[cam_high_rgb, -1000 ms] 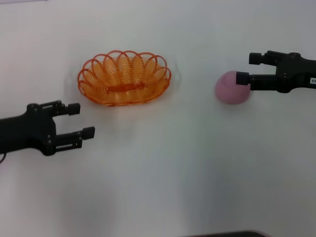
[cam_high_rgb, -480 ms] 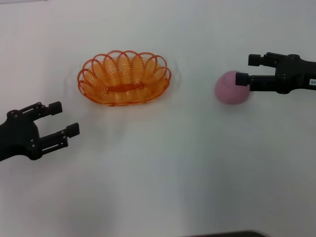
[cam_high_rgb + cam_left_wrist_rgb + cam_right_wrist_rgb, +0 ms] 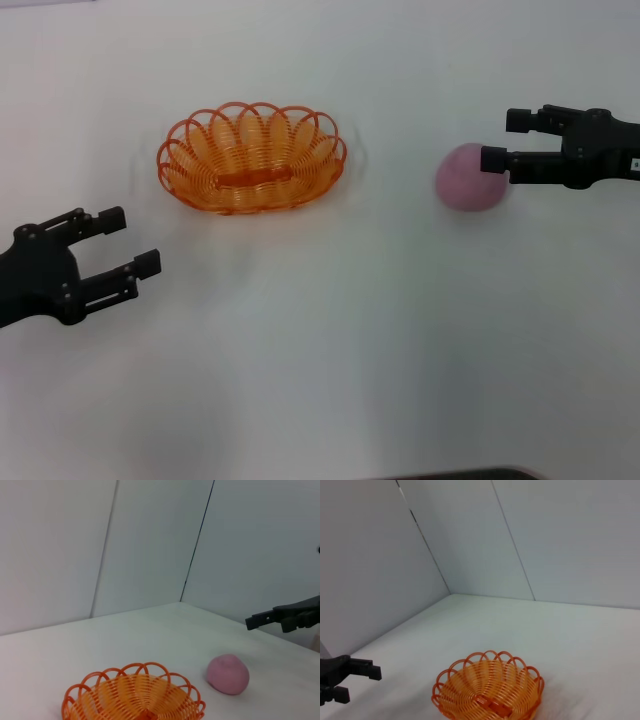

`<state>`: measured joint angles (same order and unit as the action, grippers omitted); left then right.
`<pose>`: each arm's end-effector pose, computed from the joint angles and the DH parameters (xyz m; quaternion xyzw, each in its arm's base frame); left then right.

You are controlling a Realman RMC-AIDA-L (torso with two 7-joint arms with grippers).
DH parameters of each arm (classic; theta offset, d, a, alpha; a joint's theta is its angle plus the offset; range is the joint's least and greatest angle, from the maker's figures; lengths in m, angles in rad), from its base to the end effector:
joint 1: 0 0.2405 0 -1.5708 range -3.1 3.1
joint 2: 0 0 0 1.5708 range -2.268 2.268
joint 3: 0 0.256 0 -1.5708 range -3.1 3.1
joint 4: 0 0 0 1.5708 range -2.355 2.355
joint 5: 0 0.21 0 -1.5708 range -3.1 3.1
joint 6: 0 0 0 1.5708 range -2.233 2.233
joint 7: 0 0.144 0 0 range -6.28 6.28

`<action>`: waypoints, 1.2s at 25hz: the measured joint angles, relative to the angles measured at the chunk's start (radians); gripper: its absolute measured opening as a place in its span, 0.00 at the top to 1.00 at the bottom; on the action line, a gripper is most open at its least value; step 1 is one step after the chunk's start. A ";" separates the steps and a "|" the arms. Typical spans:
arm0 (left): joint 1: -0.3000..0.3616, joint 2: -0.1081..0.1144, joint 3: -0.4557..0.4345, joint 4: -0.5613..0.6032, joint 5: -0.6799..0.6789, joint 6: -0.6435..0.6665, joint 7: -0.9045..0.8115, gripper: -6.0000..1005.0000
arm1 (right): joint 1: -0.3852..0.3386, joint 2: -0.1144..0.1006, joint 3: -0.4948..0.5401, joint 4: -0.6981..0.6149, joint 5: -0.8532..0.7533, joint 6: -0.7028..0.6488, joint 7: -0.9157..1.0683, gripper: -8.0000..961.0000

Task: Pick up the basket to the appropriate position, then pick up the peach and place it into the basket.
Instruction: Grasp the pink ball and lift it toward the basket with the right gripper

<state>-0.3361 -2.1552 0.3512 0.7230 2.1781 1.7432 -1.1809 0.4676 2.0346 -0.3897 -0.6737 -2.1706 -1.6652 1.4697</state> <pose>-0.3194 0.2500 0.0081 -0.9134 -0.2418 -0.2705 0.1847 0.3117 0.3053 0.0436 -0.8988 0.3158 0.2518 0.1705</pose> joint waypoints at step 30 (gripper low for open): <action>-0.026 0.000 0.018 -0.001 0.014 -0.010 -0.031 0.26 | 0.233 -0.096 -0.235 -0.439 -0.467 -0.252 0.465 0.02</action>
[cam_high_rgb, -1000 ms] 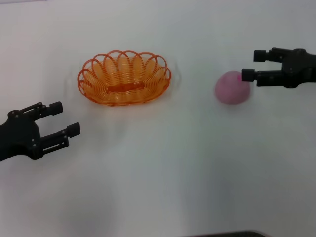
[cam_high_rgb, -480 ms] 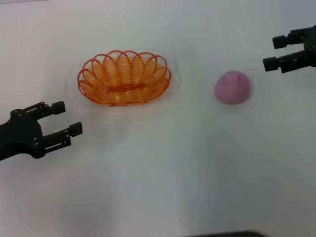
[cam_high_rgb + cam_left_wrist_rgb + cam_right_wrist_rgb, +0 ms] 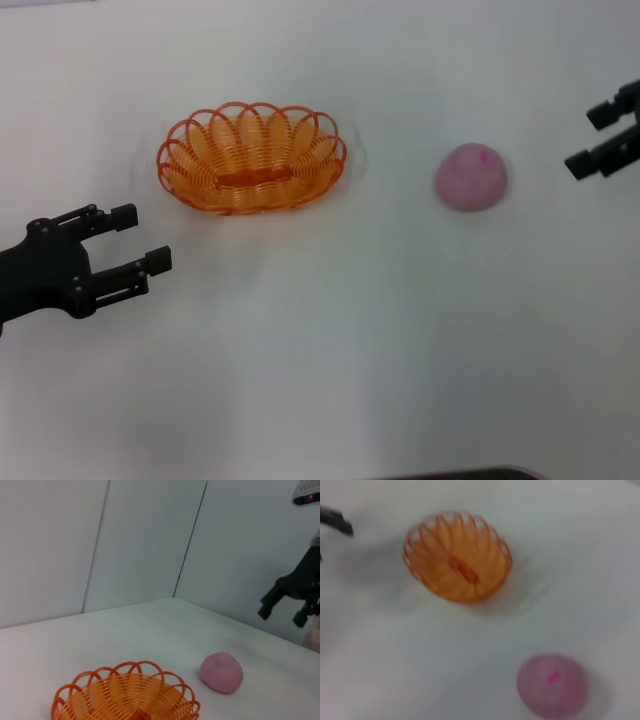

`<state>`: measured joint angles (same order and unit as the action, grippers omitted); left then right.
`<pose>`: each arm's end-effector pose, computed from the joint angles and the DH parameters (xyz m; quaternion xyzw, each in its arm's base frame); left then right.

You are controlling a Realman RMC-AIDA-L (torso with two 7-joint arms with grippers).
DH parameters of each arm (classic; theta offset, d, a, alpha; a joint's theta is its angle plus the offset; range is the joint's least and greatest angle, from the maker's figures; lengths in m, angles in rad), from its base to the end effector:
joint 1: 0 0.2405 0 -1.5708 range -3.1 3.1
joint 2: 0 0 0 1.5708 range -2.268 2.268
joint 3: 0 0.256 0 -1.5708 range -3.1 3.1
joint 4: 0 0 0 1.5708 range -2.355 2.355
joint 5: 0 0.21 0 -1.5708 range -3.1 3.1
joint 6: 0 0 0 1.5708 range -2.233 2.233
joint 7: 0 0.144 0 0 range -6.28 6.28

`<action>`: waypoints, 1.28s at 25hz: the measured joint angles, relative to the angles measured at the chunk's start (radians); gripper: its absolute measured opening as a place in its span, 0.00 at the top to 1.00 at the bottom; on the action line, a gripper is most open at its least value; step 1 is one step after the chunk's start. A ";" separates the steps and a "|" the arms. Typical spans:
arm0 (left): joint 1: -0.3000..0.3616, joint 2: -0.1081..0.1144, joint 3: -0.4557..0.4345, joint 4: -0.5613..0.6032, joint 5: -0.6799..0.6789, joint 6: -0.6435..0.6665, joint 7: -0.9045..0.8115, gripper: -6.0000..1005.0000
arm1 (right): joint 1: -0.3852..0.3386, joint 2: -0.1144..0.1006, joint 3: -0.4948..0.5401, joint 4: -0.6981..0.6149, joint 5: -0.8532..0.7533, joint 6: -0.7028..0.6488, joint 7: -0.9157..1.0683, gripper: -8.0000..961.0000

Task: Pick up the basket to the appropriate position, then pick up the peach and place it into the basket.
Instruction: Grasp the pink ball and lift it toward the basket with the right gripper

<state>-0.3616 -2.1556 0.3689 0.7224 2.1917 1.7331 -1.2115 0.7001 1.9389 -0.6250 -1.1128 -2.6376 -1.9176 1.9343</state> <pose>-0.3136 0.2576 0.0047 -0.9172 -0.2444 -0.2649 0.1697 0.2505 0.3508 0.1184 -0.9387 0.3190 -0.0772 0.1054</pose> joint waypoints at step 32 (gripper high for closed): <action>-0.005 -0.001 -0.001 -0.013 0.000 -0.003 0.005 0.26 | 0.072 0.091 -0.086 0.042 -0.034 0.243 -0.004 0.02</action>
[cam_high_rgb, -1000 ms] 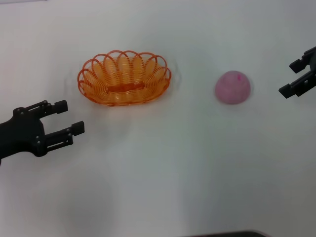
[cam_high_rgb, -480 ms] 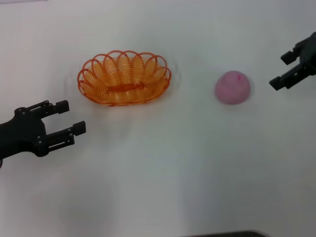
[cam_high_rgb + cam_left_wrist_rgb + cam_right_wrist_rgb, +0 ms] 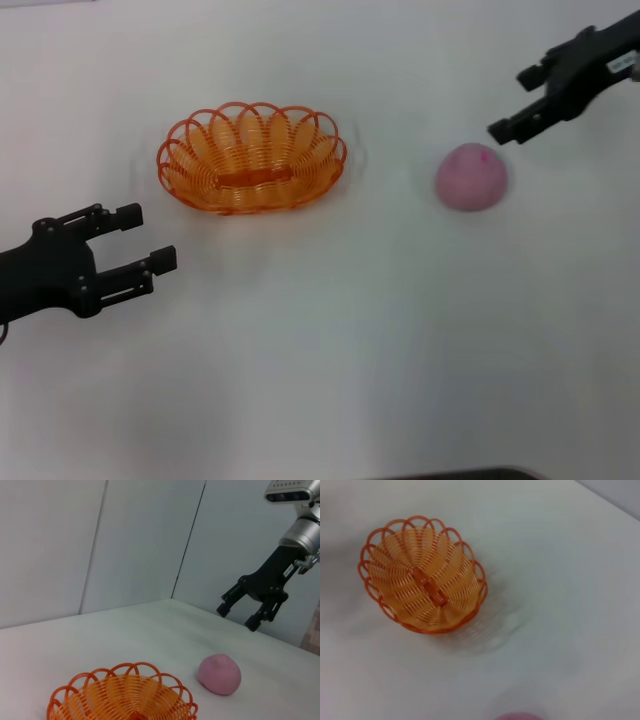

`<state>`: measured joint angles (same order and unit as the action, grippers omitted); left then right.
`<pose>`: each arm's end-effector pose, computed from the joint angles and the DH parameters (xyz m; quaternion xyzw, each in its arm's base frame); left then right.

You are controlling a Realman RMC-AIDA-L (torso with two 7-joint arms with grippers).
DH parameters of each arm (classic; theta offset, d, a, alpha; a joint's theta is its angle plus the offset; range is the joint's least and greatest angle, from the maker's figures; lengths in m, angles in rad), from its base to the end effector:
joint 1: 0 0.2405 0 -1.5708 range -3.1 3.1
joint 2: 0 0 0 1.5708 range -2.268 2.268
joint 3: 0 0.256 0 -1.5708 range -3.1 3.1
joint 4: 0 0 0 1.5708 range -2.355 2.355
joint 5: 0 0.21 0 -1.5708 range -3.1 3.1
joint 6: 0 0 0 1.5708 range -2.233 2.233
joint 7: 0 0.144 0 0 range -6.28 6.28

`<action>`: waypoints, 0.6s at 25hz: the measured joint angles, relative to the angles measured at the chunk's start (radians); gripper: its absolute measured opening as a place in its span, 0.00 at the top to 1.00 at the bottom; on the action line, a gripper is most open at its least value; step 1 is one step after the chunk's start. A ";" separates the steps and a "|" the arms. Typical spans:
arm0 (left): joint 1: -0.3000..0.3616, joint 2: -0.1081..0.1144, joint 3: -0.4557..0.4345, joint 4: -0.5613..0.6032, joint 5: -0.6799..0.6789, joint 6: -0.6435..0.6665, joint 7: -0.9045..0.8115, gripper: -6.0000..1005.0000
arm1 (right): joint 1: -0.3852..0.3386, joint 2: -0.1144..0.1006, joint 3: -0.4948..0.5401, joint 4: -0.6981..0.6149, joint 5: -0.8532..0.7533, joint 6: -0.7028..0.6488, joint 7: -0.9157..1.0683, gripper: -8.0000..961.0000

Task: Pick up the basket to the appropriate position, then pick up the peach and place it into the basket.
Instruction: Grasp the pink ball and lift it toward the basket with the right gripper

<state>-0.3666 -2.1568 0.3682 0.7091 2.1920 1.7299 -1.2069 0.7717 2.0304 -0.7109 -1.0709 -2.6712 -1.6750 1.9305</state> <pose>-0.3122 0.2582 0.0018 -0.9168 -0.2444 -0.2683 0.1668 0.2251 0.3878 0.0725 -0.9480 0.2643 -0.0870 0.1543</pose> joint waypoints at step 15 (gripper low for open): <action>-0.002 0.000 0.025 -0.001 0.000 -0.009 -0.003 0.26 | 0.017 0.005 -0.071 0.078 -0.001 0.075 0.017 0.02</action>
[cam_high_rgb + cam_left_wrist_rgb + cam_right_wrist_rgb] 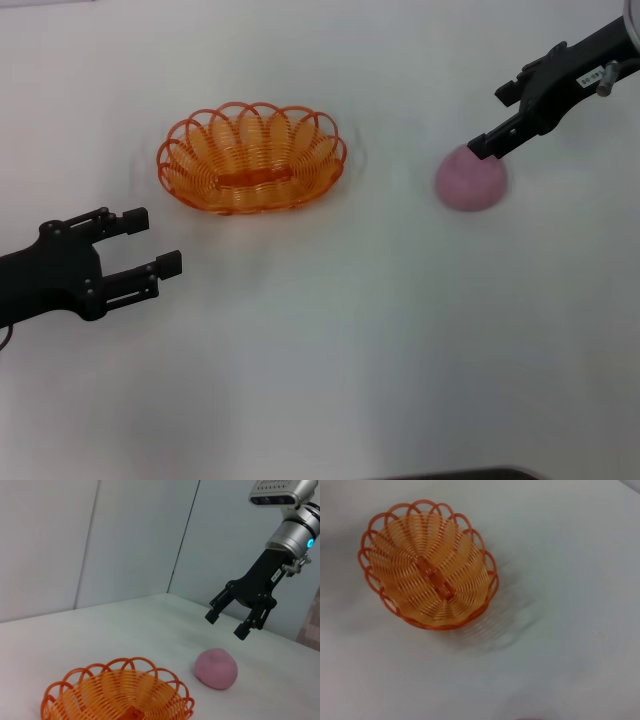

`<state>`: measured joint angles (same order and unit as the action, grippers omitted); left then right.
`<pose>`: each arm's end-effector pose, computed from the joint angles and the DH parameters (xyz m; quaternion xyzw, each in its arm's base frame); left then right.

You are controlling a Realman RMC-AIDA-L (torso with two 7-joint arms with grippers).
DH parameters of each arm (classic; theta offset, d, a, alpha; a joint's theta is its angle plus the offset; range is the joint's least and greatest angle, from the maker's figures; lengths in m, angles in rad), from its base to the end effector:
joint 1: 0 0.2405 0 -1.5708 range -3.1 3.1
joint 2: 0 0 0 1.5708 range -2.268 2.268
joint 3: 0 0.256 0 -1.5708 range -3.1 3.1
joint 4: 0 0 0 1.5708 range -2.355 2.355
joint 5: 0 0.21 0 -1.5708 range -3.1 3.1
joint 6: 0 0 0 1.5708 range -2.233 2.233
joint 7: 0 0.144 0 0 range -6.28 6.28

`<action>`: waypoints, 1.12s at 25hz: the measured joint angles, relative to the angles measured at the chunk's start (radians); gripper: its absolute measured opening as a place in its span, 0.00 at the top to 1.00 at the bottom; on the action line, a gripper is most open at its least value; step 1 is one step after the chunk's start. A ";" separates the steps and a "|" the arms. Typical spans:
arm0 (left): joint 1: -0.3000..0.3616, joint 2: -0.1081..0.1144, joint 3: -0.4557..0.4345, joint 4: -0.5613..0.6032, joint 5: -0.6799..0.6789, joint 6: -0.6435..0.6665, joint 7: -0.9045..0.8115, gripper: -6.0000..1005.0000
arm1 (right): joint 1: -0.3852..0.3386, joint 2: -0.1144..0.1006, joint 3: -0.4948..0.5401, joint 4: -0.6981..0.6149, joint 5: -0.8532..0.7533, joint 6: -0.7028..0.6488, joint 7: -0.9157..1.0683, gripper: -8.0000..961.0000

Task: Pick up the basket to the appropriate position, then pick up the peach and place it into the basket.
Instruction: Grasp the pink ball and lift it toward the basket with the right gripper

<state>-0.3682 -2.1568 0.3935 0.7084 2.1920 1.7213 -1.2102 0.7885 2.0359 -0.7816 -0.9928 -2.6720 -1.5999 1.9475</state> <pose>-0.3109 0.2591 -0.0011 -0.9206 -0.2423 -0.2618 0.1593 0.2244 0.3936 0.0509 -0.9490 0.2604 -0.1042 0.1438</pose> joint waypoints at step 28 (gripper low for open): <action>-0.021 0.003 0.002 -0.043 0.006 -0.029 0.003 0.26 | 0.013 0.012 -0.136 0.193 -0.023 0.184 0.026 0.02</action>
<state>-0.3894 -2.1537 0.3957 0.6657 2.1983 1.6926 -1.2073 0.8013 2.0478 -0.9174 -0.7994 -2.6951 -1.4157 1.9732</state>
